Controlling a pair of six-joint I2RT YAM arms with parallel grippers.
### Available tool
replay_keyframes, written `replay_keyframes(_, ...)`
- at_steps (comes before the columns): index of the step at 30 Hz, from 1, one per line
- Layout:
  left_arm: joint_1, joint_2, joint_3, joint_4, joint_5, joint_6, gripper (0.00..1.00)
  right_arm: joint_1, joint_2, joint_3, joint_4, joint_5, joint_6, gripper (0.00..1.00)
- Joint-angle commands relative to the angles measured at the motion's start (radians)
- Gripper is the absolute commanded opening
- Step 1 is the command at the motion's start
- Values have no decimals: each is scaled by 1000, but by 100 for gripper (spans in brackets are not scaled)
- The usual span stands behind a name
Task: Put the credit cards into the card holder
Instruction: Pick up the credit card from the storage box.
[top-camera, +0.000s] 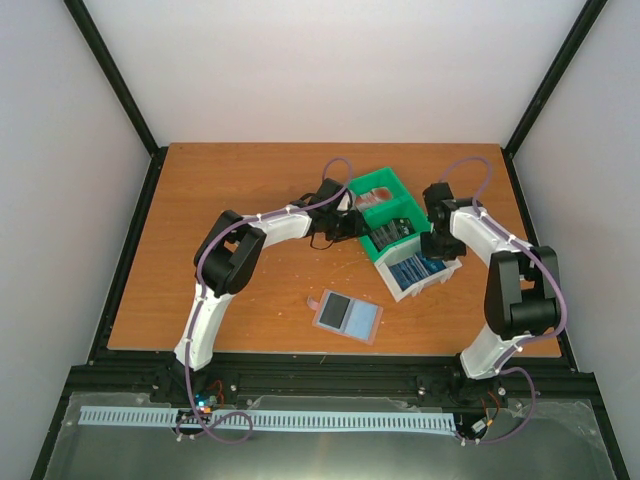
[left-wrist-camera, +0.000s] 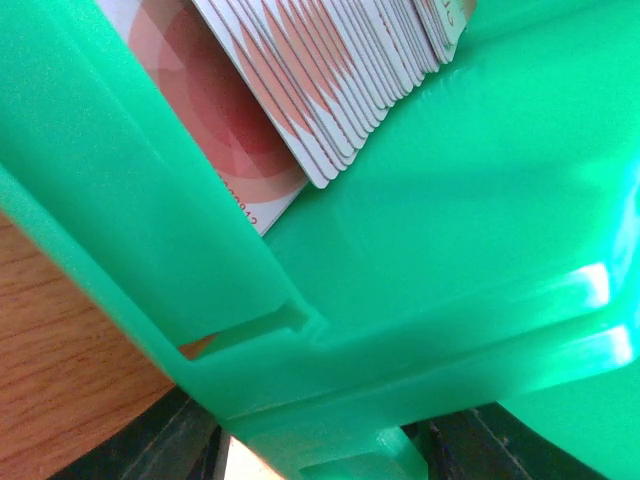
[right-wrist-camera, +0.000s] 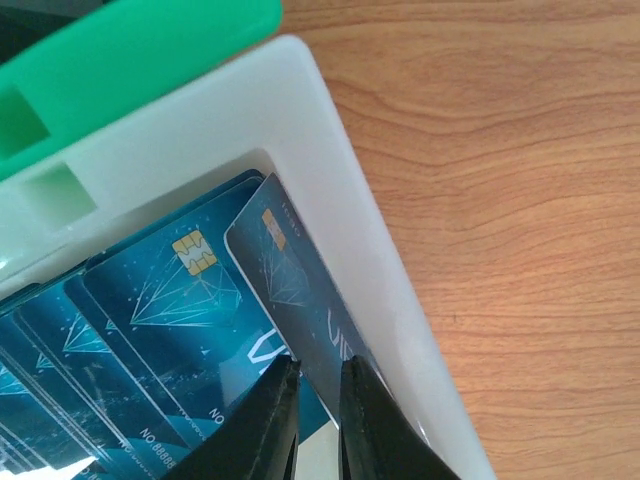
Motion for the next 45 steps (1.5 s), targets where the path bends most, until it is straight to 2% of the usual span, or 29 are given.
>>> replay_keyframes(1,-1,55,-37,-134,-21,66,52,26,34,-3,9,98,-23,14)
replay_keyframes(8,0,58,-34,-134,-14,62,52,79,67,1,8,193,-54,15)
replay_keyframes(13,2,58,-35,-135,-12,61,52,86,78,1,14,201,-64,18)
replay_keyframes(20,2,54,-34,-134,-2,67,52,122,76,11,9,209,-73,4)
replay_keyframes(23,2,51,-30,-134,13,74,53,142,48,13,-2,211,-69,3)
replay_keyframes(30,1,21,-7,-148,50,102,63,187,-66,44,-72,230,-33,3)
replay_keyframes(39,0,-89,-17,-167,48,136,81,193,-288,78,-200,132,42,3)
replay_keyframes(43,0,-158,-49,-166,61,140,88,193,-404,78,-229,47,80,3)
replay_keyframes(45,-2,-204,-76,-163,60,138,94,193,-466,73,-218,-53,100,3)
